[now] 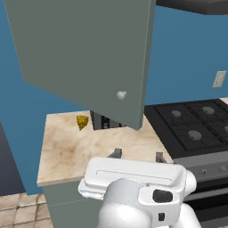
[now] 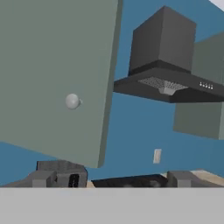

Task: Close all open cabinet doors.

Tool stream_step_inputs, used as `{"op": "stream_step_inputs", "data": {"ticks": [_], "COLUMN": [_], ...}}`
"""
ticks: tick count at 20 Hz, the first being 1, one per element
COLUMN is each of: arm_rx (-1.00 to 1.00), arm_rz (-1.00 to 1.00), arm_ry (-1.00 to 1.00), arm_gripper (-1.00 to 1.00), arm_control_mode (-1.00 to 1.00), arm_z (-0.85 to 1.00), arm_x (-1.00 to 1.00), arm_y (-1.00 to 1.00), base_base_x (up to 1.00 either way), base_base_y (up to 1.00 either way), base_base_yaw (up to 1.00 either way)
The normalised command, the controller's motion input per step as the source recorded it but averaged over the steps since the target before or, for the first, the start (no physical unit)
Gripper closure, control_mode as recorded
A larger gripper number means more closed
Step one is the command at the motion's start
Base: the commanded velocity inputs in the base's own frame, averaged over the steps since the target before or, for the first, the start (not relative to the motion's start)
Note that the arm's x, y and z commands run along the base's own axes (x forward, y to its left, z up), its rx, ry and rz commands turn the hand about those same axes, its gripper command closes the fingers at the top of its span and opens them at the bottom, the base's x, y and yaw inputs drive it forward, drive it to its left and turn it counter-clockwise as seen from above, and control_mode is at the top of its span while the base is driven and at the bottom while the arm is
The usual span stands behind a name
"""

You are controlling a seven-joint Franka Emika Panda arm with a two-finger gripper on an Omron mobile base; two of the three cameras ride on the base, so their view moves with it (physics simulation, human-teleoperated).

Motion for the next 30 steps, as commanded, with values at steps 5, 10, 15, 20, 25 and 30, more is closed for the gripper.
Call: {"op": "stream_step_inputs", "data": {"ticks": [5, 10, 15, 20, 25, 30], "arm_rx": [-0.01, 0.00, 0.00, 0.00, 0.00, 0.00], "arm_rz": [-0.08, 0.00, 0.00, 0.00, 0.00, 0.00], "arm_ry": [-0.09, -0.01, 0.00, 0.00, 0.00, 0.00], "arm_gripper": [-1.00, -1.00, -1.00, -1.00, -1.00, -1.00], "arm_control_mode": [-1.00, -1.00, -1.00, -1.00, -1.00, -1.00], "arm_z": [0.00, 0.00, 0.00, 0.00, 0.00, 0.00], "arm_x": [0.25, 0.23, 0.31, 0.40, 0.37, 0.32], "arm_y": [0.00, 0.00, 0.00, 0.00, 0.00, 0.00], "base_base_x": [0.00, 0.00, 0.00, 0.00, 0.00, 0.00], "base_base_y": [0.00, 0.00, 0.00, 0.00, 0.00, 0.00], "base_base_yaw": [0.00, 0.00, 0.00, 0.00, 0.00, 0.00]}}
